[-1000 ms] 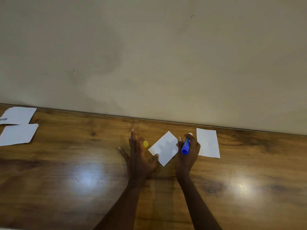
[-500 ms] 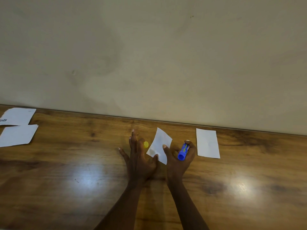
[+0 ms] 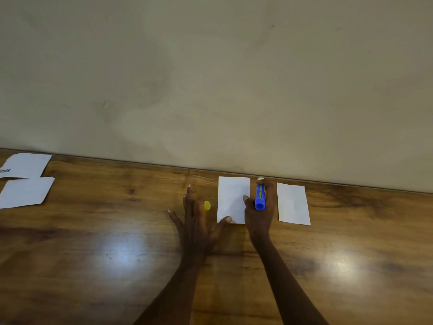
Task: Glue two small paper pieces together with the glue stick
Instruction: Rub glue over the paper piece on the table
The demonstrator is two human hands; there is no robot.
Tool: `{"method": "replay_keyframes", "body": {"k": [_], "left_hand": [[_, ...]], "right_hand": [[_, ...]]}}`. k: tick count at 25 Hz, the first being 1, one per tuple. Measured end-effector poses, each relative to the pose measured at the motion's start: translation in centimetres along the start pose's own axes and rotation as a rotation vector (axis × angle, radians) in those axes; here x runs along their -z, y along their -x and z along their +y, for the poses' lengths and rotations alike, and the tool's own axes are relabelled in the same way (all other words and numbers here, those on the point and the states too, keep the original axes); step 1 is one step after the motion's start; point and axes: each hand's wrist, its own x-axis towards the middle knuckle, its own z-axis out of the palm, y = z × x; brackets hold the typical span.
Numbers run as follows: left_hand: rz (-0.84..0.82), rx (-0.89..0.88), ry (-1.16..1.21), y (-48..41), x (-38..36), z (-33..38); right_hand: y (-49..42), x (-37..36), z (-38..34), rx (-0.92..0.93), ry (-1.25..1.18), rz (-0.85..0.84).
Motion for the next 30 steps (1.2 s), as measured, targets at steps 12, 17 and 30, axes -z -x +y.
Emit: {"method": "replay_keyframes", "body": {"k": [12, 17, 30], "left_hand": [[-0.042, 0.005, -0.014, 0.1, -0.1, -0.2], [-0.020, 0.017, 0.000, 0.0, 0.0, -0.1], [-0.058, 0.025, -0.083, -0.1, -0.2, -0.2]], "right_hand": [[-2.6, 1.9, 1.0, 0.398, 0.559, -0.674], [-2.7, 1.4, 1.1, 0.447, 0.494, -0.704], [-0.9, -0.8, 0.7, 0.092, 0.016, -0.603]]}}
